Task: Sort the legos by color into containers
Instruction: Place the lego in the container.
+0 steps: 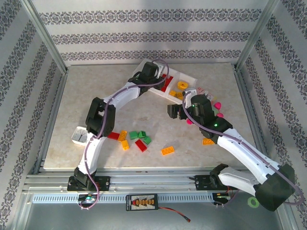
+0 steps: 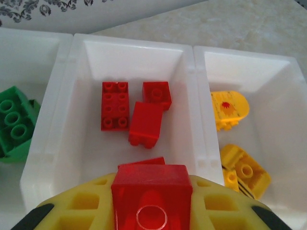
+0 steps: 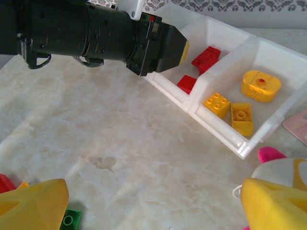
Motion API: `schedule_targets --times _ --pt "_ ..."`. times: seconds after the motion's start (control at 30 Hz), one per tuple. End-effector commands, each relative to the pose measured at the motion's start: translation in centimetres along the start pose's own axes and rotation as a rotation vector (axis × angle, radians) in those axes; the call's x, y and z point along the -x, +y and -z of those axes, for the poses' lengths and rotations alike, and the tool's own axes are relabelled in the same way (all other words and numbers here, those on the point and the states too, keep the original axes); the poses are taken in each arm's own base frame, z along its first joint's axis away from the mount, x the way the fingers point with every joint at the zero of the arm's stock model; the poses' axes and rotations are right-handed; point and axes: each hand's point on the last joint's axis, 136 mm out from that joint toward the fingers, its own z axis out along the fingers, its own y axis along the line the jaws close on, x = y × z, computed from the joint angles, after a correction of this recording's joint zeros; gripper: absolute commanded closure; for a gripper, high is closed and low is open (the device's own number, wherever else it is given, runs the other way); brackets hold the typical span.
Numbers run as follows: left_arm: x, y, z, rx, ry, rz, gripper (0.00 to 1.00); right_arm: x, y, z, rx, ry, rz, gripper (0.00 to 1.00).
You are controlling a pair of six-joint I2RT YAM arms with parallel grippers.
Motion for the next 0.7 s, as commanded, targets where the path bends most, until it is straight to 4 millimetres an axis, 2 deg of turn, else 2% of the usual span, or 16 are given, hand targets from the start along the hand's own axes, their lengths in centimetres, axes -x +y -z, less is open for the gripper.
schedule_targets --times 0.0,0.13,0.23,0.33,0.5,0.57,0.67 --pt "-0.4 0.0 -0.8 0.010 0.057 -0.008 0.76 -0.3 -1.1 0.6 -0.026 -0.011 -0.033 0.08" --pt "-0.7 0.2 -2.0 0.020 0.076 -0.020 0.73 -0.2 -2.1 1.1 -0.048 -0.016 -0.046 0.08" --pt "-0.3 0.2 -2.1 0.024 0.072 -0.022 0.67 -0.2 -2.8 1.5 -0.066 -0.019 -0.058 0.08" --pt "0.4 -0.1 -1.8 0.015 0.057 -0.026 0.47 -0.4 -3.9 1.8 -0.094 -0.011 -0.076 0.07" --pt "2.1 -1.2 -0.2 0.015 0.019 -0.080 0.21 -1.2 -6.4 2.3 -0.182 0.006 -0.166 0.06" --pt "2.9 -1.8 0.8 0.013 -0.005 -0.106 0.14 -1.9 -7.6 2.4 -0.221 0.017 -0.220 0.06" --pt "3.8 -3.1 2.4 -0.003 -0.051 -0.153 0.08 -4.3 -10.9 3.3 -0.372 0.079 -0.361 0.05"
